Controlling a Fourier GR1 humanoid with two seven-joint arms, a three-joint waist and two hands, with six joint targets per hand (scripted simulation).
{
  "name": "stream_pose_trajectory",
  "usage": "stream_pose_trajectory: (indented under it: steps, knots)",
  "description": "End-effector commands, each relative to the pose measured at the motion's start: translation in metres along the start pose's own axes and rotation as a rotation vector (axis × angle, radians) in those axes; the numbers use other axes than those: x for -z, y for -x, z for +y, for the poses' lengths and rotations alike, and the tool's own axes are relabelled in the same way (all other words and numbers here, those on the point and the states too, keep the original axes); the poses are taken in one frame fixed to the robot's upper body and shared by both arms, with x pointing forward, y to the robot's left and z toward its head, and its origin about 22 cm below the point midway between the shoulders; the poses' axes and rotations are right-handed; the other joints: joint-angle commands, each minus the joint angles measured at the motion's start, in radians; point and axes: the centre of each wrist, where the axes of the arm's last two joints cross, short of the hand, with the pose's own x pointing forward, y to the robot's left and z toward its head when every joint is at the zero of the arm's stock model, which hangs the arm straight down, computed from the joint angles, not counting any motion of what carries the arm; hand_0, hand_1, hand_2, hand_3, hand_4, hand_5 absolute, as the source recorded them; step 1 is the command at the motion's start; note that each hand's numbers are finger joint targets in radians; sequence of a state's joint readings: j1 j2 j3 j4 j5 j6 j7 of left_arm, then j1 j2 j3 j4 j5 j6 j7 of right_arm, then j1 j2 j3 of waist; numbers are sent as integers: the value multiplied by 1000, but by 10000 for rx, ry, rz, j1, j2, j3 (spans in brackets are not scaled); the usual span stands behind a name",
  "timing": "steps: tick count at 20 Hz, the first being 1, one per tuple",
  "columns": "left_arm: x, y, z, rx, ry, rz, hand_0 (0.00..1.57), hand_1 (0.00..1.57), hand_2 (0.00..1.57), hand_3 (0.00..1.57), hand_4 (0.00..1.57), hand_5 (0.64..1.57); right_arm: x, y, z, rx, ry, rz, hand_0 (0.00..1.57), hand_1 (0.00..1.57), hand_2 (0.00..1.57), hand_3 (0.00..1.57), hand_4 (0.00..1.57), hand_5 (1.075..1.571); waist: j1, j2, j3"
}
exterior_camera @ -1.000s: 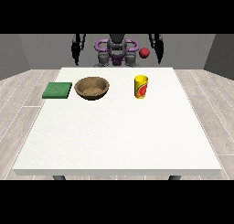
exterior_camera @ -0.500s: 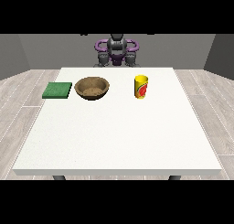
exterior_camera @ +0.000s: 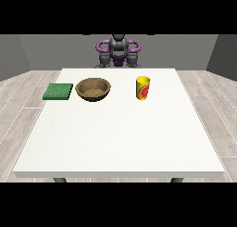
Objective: Pick the cup and pour the ball into the bowl, then pick the bowl and place it on the pad
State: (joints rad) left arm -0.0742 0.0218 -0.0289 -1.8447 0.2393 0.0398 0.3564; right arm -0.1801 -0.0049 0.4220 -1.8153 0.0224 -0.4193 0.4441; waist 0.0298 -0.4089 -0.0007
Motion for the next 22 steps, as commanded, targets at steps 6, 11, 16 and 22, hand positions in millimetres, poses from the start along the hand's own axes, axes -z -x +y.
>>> stream_pose_trajectory:
  steps: [6, 11, 16, 22]
  knots:
    - [46, -68, 1, 868, 667, -3904, 0, 0, 0, 0, 0, 1512, 38, -53, -4, -1090, -363, -3366, 0, 0, 0, 0, 0, 1569, -609, 4593, 9]
    - [66, -79, 30, 2074, 38, -4779, 0, 0, 0, 0, 0, 1472, 33, -59, -7, -752, -938, -4110, 0, 0, 0, 0, 0, 1570, -1278, 5672, 7]
    - [76, -44, 62, 2713, -715, -5061, 0, 0, 0, 0, 0, 1434, 29, -93, -24, -922, -1274, -4796, 0, 0, 0, 0, 0, 1566, -1776, 6087, 1]
    - [79, 12, 86, 2455, -948, -5344, 0, 0, 0, 0, 0, 1405, 21, -96, -26, -778, -1180, -5393, 0, 0, 0, 0, 0, 1568, -1831, 6812, 0]
